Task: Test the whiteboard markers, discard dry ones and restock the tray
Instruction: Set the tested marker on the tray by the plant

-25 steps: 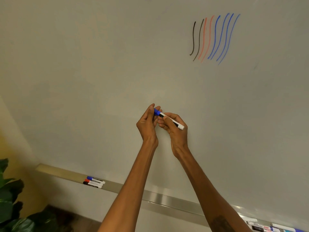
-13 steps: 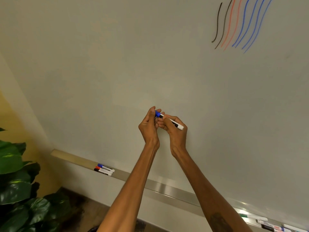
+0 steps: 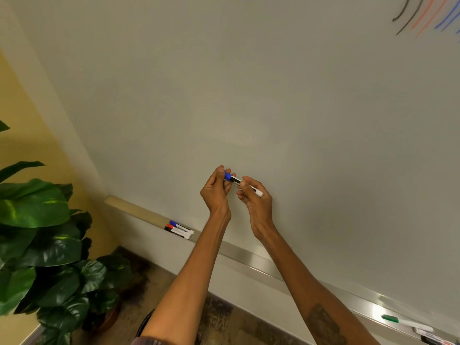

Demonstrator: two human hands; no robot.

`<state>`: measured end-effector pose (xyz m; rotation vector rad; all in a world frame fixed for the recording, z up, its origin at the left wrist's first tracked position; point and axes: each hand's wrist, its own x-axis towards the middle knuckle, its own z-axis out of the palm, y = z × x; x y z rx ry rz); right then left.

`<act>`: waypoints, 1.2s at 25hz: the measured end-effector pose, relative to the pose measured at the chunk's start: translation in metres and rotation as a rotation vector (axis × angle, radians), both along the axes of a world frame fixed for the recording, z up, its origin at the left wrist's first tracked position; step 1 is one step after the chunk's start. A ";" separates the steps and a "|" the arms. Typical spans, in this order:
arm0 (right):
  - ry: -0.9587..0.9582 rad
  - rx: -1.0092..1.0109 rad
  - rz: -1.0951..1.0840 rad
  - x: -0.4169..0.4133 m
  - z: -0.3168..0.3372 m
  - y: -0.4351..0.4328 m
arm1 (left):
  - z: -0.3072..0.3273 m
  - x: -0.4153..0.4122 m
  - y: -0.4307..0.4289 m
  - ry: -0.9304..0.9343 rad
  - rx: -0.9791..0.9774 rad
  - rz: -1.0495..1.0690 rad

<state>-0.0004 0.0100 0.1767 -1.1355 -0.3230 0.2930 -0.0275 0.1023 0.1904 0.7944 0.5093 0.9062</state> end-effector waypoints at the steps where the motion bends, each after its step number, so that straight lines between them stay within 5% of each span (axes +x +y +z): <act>1: 0.017 -0.015 -0.005 0.001 -0.008 0.003 | -0.008 -0.003 0.010 0.017 -0.010 0.027; 13: -0.498 -0.765 0.098 0.007 -0.137 0.050 | -0.122 -0.025 0.088 0.424 -0.112 0.120; 30: -0.477 -1.251 0.127 0.014 -0.280 0.118 | -0.255 -0.086 0.129 0.960 -0.042 -0.292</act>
